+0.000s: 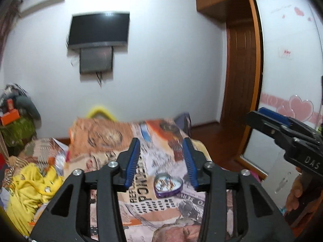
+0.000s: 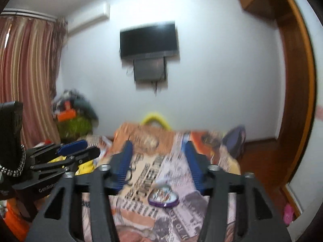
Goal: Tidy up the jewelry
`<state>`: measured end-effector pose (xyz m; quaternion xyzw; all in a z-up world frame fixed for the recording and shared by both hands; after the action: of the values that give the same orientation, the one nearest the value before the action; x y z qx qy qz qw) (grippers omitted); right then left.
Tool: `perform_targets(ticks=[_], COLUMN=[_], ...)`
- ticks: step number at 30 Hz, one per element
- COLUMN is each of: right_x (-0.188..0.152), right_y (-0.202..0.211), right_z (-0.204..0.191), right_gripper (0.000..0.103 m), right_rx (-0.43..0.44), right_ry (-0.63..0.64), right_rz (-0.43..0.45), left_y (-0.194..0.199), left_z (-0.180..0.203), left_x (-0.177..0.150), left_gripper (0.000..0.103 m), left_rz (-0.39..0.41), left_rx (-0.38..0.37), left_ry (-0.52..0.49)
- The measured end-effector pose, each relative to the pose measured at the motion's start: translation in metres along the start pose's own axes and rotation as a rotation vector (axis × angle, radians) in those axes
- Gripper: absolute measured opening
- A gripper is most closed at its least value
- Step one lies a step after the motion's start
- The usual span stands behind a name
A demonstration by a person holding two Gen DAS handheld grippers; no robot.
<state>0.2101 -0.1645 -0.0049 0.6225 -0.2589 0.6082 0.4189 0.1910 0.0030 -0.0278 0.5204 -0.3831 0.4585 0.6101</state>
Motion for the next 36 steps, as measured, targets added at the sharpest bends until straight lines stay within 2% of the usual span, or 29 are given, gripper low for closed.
perform_targets(ticks=[1,5,7,9,10,16,36], right_x=[0.003,0.013,0.014,0.015,0.014,0.015,0.0], right_y=[0.005,0.031,0.036,0.04,0.041,0.04,0.054], right_z=[-0.001,-0.011,-0.013,-0.015,-0.015,-0.018,-0.013], right_gripper=[0.055,0.062,0.075,0.081,0.085,0.103,0.103], right_rx=[-0.016,-0.063,-0.093,-0.12,-0.126,-0.151,-0.138], right_ry=[0.008,0.021,0.026,0.031,0.032,0.02,0.012], right_rz=[0.02,0.086,0.1,0.114,0.117,0.116,0.076], left_y=[0.011,0.036,0.046,0.051,0.055,0.063,0.068], left_z=[0.002,0.005,0.004,0.001,0.0,0.001,0.005], left_x=[0.003,0.01,0.013,0.015,0.016,0.014,0.008], left_gripper=[0.054,0.063,0.083,0.095,0.097,0.101,0.102], left_rz=[0.032,0.099,0.123,0.147,0.163,0.172,0.154], left_rx=[0.012,0.034,0.048,0.055,0.061,0.071,0.078], left_ry=[-0.004,-0.009,0.0,0.016,0.023,0.02,0.017])
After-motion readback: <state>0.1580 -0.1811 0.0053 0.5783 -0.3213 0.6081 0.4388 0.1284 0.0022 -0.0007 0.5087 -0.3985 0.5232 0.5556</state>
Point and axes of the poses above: each gripper's, at about its wrist camera, not at the fingertips, and y roughly against the way its jaws point, z to its right, x to its top, the point moved 8 cm from there along -y, roughly the way its jaws point, and after that the axes turned 8 degrees about y, right-handed, at the moved point
